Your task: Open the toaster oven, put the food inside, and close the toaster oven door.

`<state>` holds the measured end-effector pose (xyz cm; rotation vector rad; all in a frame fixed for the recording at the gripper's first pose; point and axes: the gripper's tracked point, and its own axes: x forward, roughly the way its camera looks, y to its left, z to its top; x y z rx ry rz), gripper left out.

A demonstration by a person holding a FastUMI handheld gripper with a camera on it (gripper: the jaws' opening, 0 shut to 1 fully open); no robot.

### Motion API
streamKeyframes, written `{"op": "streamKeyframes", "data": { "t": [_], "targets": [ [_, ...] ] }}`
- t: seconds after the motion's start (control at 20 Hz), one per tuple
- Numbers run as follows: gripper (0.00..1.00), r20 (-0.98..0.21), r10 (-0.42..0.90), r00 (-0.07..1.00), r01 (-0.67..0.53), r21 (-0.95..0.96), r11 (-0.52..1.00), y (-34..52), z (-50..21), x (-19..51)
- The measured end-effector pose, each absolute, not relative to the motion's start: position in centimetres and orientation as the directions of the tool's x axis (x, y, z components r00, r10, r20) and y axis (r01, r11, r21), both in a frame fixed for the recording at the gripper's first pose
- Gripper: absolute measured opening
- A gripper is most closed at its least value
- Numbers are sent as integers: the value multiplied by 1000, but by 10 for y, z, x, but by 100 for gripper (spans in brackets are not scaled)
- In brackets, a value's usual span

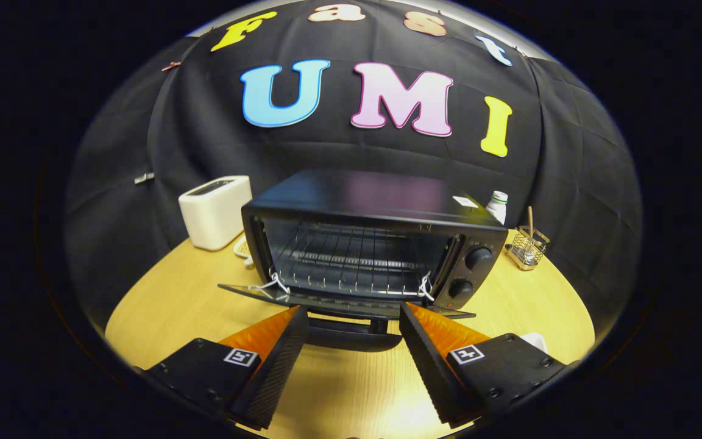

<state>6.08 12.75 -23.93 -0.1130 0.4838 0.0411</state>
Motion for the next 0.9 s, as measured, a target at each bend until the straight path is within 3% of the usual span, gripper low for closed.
{"op": "streamKeyframes", "data": {
  "t": [0.3,0.9],
  "targets": [
    [99,-640,4,768,-73,-82,994,110,-303,15],
    [99,-542,112,833,-133,0,991,-9,-201,-7]
  ]
}}
